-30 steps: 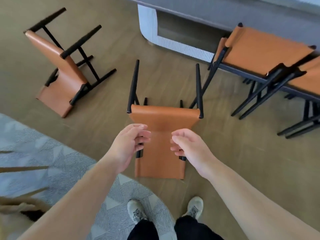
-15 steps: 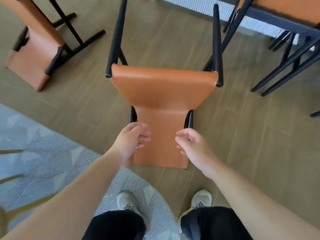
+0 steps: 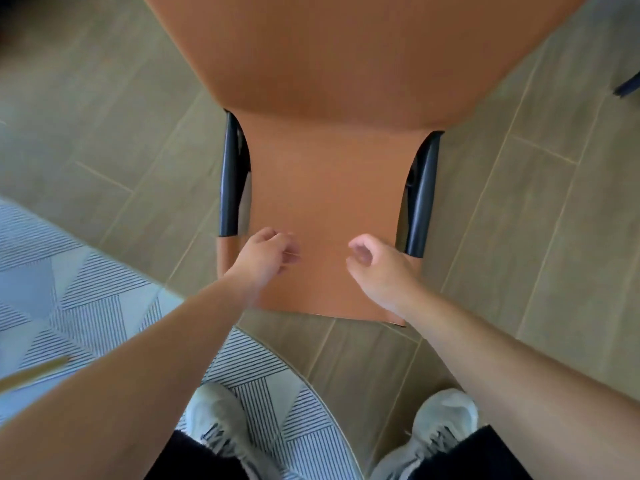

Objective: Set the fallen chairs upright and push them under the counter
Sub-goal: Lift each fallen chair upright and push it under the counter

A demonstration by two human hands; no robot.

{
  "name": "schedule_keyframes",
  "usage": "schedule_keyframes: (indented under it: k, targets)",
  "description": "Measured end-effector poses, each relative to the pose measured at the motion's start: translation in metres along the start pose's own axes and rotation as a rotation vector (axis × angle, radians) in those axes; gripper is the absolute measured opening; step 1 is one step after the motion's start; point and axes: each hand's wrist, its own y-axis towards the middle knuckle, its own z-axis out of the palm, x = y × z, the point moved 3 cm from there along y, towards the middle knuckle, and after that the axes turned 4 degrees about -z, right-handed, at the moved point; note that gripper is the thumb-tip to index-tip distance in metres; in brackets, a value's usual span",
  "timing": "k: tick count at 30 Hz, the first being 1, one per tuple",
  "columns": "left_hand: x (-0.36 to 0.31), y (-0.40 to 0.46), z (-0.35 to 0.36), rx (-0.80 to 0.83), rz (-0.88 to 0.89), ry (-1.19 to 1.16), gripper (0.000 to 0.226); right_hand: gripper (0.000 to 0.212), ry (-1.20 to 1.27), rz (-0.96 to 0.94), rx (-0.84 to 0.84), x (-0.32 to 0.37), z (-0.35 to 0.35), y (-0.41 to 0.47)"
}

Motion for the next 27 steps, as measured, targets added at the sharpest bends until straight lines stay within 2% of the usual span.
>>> schedule_keyframes:
  k: [3, 6, 9, 13, 18, 23, 27]
  targets:
    - [0.033, 0.038, 0.003, -0.045, 0.001, 0.118, 0.011, 0.033, -0.240, -0.071, 0.038, -0.041, 0.034, 0.014]
    - [0.059, 0.063, 0.005, -0.105, 0.150, 0.548, 0.010, 0.056, -0.421, -0.104, 0.131, -0.074, 0.063, 0.022]
    - [0.082, 0.074, 0.010, -0.045, 0.334, 1.007, 0.041, 0.079, -0.601, -0.134, 0.174, -0.095, 0.080, 0.024]
    - [0.104, 0.076, 0.008, 0.022, 0.483, 1.295, 0.076, 0.103, -0.771, -0.170, 0.239, -0.115, 0.101, 0.024]
    - [0.136, 0.078, 0.001, 0.032, 0.603, 1.731, 0.099, 0.111, -0.984, -0.171, 0.267, -0.129, 0.118, 0.027]
    - [0.151, 0.086, 0.000, -0.056, 0.663, 1.923, 0.099, 0.116, -1.129, -0.188, 0.231, -0.137, 0.128, 0.026]
    - [0.159, 0.091, 0.000, -0.067, 0.742, 2.025, 0.106, 0.122, -1.176, -0.218, 0.237, -0.134, 0.135, 0.026]
